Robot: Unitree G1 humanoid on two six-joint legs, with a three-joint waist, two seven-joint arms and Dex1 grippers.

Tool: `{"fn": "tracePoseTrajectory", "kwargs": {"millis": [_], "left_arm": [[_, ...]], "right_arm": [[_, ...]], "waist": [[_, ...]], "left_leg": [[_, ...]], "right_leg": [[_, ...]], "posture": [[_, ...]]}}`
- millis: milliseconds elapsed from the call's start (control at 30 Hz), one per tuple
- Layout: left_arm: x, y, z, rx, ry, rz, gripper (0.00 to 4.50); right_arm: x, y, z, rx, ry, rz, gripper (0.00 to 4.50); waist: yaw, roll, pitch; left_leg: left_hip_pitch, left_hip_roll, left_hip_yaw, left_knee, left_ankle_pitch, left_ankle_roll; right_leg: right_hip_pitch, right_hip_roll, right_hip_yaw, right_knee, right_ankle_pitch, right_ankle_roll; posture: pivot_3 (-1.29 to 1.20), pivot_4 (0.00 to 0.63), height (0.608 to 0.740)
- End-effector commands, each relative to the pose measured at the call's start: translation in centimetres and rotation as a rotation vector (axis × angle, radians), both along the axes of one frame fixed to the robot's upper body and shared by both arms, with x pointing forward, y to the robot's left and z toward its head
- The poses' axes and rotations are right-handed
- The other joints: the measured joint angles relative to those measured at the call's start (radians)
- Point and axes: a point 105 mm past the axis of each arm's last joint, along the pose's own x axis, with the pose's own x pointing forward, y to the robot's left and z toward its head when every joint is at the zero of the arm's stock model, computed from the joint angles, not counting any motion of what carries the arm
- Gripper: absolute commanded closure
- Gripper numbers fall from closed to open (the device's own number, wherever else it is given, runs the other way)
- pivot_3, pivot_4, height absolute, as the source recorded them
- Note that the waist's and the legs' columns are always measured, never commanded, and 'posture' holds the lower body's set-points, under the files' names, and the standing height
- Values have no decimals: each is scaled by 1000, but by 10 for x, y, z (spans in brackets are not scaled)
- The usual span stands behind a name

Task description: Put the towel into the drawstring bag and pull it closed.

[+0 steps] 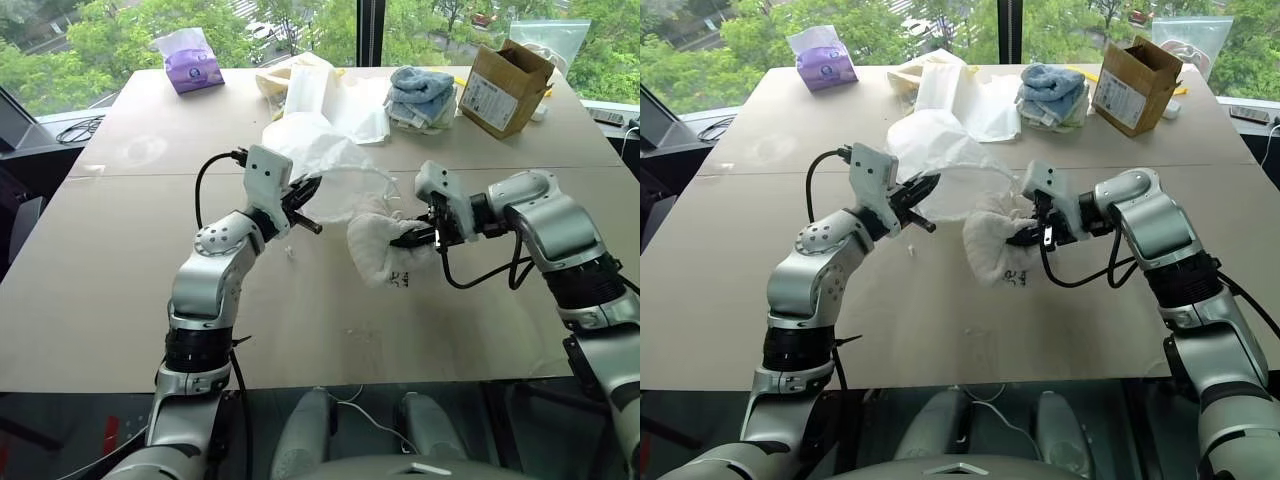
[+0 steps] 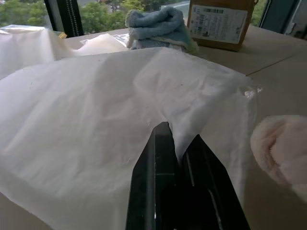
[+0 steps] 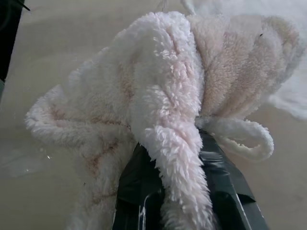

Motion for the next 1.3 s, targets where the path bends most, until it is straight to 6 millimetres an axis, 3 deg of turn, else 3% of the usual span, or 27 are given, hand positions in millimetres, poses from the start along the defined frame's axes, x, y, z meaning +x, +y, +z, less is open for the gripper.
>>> {"fn": "tracePoseTrajectory", "kwargs": {"millis": [33,200,400,533,633,733,900,1067,1167,1300], "left_arm": [[-18,-16,11,36,-72,-130,4500],[-29,-22,2,53,-37,-216,4500],[-32,-25,-5,54,-4,-236,4500],[-32,-27,-7,45,6,-239,4500],[-32,-30,-7,29,11,-242,4500],[-32,-35,-7,8,19,-249,4500],[-32,-40,-2,-65,29,-249,4500],[-24,-35,7,-133,29,-199,4500],[-20,-33,12,-183,37,-175,4500],[-23,-43,14,-210,57,-199,4500]], "right_arm": [[18,6,13,53,-57,-98,4458],[50,5,24,205,33,-384,4458],[52,13,33,413,202,-549,4458],[64,14,35,579,302,-756,4458],[63,26,36,700,400,-828,4458],[57,44,37,797,501,-860,4458],[51,62,29,825,524,-895,4458],[37,71,37,812,375,-778,4458],[29,73,29,766,308,-726,4458],[14,84,30,766,225,-638,4458]], "waist": [[-3,0,0],[-5,0,0],[-4,0,0],[-8,1,0],[-8,1,0],[-8,1,0],[-7,1,0],[-32,1,0],[-39,1,0],[-34,1,0]], "left_leg": [[0,0,0,0,0,0],[1,0,1,-1,0,-1],[0,0,1,-2,1,-1],[0,0,3,-3,1,-1],[0,0,4,-3,1,-1],[0,0,7,-3,1,-1],[0,-1,8,-2,1,-1],[0,0,9,-2,2,-2],[0,0,10,-2,2,-2],[0,1,9,-2,2,-2]], "right_leg": [[0,0,0,0,0,0],[-1,1,1,1,0,0],[-2,0,1,1,0,0],[-3,1,3,2,0,0],[-6,1,5,5,0,0],[-9,1,8,9,0,0],[-11,0,10,14,0,0],[-12,3,11,16,0,0],[-12,3,12,16,0,0],[-12,3,11,16,0,0]], "posture": [[0,150,740],[0,150,740],[0,150,740],[0,150,740],[0,150,740],[0,150,740],[0,150,740],[0,150,740],[0,150,740],[0,150,740]]}}
